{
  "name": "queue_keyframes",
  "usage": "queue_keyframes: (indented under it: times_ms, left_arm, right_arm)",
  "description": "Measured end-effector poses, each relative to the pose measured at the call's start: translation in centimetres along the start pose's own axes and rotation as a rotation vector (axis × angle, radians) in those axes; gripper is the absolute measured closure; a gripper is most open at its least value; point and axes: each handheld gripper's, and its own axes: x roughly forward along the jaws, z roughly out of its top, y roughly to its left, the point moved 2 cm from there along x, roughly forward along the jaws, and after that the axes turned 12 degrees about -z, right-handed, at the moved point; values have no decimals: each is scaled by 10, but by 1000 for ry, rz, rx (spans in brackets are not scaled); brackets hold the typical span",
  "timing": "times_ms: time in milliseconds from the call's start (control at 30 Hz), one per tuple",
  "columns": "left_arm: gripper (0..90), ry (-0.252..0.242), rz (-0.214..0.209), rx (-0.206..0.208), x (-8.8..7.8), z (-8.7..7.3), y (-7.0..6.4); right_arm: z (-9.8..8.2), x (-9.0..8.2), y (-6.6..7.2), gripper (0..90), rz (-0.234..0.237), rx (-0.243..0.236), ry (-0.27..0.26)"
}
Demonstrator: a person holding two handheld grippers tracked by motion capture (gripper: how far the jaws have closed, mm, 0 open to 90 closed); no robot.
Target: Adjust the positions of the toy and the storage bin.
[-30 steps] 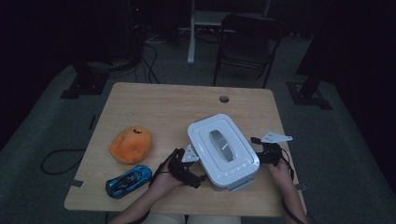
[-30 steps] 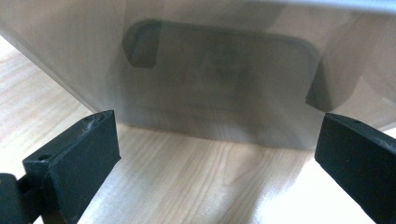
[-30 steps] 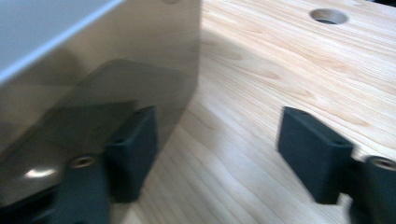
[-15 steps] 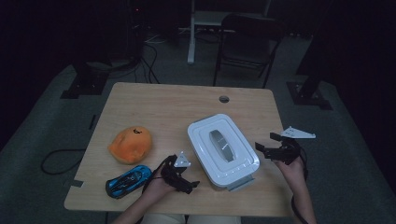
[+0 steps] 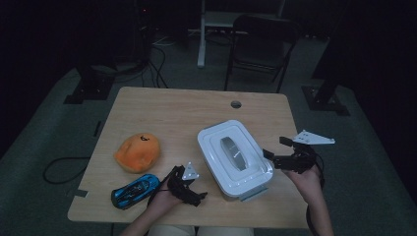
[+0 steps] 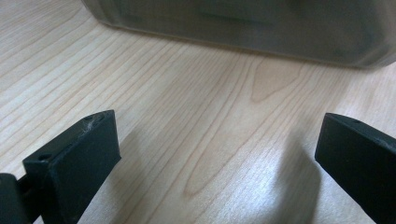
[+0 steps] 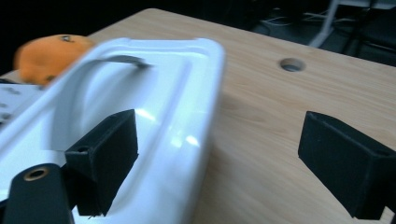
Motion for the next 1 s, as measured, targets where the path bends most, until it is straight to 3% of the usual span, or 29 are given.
queue_keyframes:
  times_ms: [233, 433, 500, 600, 667, 733, 767, 833, 1000]
  left_arm:
    - [5, 2, 8, 0, 0, 0, 0]
    - [5, 2, 8, 1, 0, -1, -1]
    - [5, 2, 9, 1, 0, -1, -1]
    - [5, 1, 10, 0, 0, -1, -1]
    - [5, 0, 12, -2, 0, -1, -1]
    - [5, 0, 13, -4, 0, -1, -1]
    - [5, 0, 14, -4, 0, -1, -1]
    - [5, 0, 15, -5, 0, -1, -1]
    - [5, -1, 18, -8, 0, -1, -2]
  right_arm:
    - [9, -4, 47, 131, 40, -43, -1]
    - [9, 3, 70, 145, 46, -80, 24]
    - [8, 7, 76, 212, 59, -80, 31]
    - [2, 14, 87, 234, 56, -96, 58]
    - [-1, 15, 94, 317, 10, -130, 64]
    - [-1, 15, 97, 329, 5, -134, 64]
    - [-1, 15, 101, 397, 4, -131, 72]
    - [-1, 15, 105, 441, -5, -131, 79]
    - [-1, 18, 111, 506, -11, -132, 92]
